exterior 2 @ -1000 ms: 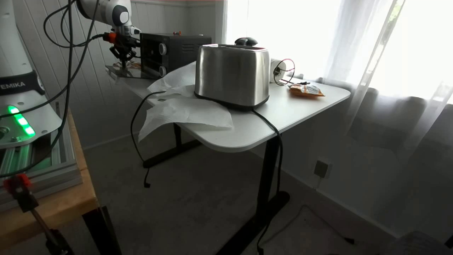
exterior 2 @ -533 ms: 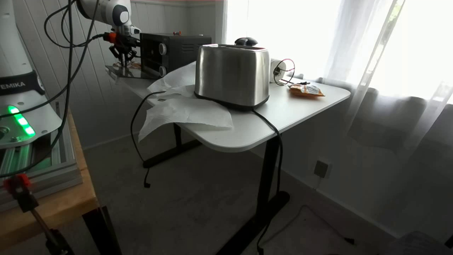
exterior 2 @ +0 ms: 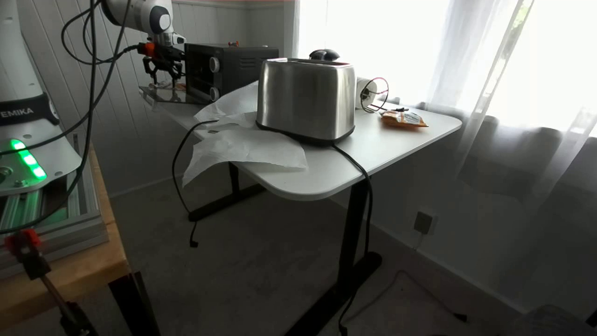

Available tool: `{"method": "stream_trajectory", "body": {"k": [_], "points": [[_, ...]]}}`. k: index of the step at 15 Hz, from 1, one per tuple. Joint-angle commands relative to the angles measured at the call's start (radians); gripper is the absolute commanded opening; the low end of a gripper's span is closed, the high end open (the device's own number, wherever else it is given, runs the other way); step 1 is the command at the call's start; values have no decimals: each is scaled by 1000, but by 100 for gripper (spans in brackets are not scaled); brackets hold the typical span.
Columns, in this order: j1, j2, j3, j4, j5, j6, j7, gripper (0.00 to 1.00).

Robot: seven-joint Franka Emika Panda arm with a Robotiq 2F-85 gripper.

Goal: Put the white and orange packet in the toaster oven.

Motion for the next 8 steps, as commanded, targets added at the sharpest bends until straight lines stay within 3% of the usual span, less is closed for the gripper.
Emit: {"method": "stream_trajectory", "body": {"k": [1, 6, 7, 8], "points": [[22, 44, -18, 50, -34, 11, 19, 100], [17, 79, -12, 77, -29, 8, 10, 100], [17, 84, -13, 80, -30, 6, 11, 75], [18, 85, -15, 80, -31, 5, 13, 74]]}}
